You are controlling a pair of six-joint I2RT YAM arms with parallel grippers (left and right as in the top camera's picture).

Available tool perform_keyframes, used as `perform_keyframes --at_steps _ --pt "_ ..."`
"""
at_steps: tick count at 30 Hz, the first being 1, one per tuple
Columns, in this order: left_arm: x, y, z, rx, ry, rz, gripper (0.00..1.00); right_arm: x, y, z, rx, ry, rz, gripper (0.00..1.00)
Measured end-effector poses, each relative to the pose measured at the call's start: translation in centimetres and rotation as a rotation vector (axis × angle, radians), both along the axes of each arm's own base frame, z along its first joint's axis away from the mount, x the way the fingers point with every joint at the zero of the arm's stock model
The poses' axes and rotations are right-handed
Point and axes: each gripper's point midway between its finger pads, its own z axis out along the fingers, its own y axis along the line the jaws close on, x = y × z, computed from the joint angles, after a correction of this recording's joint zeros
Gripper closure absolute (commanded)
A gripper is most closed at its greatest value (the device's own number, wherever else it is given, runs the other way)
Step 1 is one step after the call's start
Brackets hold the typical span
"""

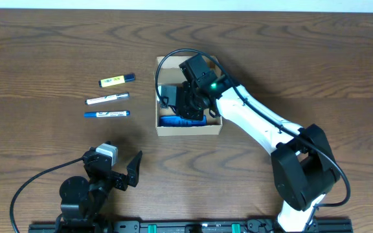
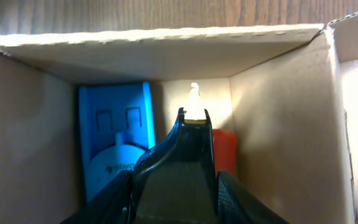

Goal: Pack container
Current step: 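Place the black correction tape into the box and release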

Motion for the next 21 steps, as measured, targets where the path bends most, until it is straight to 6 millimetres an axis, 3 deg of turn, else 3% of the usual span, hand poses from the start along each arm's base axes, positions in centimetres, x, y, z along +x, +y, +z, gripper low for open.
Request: perform_keyframes --at_steps 2,5,10,18,21 --pt "0.0 0.0 0.0 0.000 0.000 0.000 0.05 0.0 0.1 0.0 0.001 -0.001 0.001 0.61" --pt "0.0 0.0 0.0 0.000 0.000 0.000 0.05 0.0 0.1 0.0 0.001 -0.002 0.003 0.38" --pt "0.0 0.0 0.0 0.000 0.000 0.000 0.05 0.0 0.3 0.0 0.004 -0.010 0.012 0.23" --pt "0.0 0.0 0.0 0.000 0.000 0.000 0.05 0.2 0.6 1.0 0.044 0.018 -0.081 0.26" --pt "0.0 0.0 0.0 0.000 0.000 0.000 0.05 0.0 0.4 4.4 0.096 0.002 -0.141 0.28"
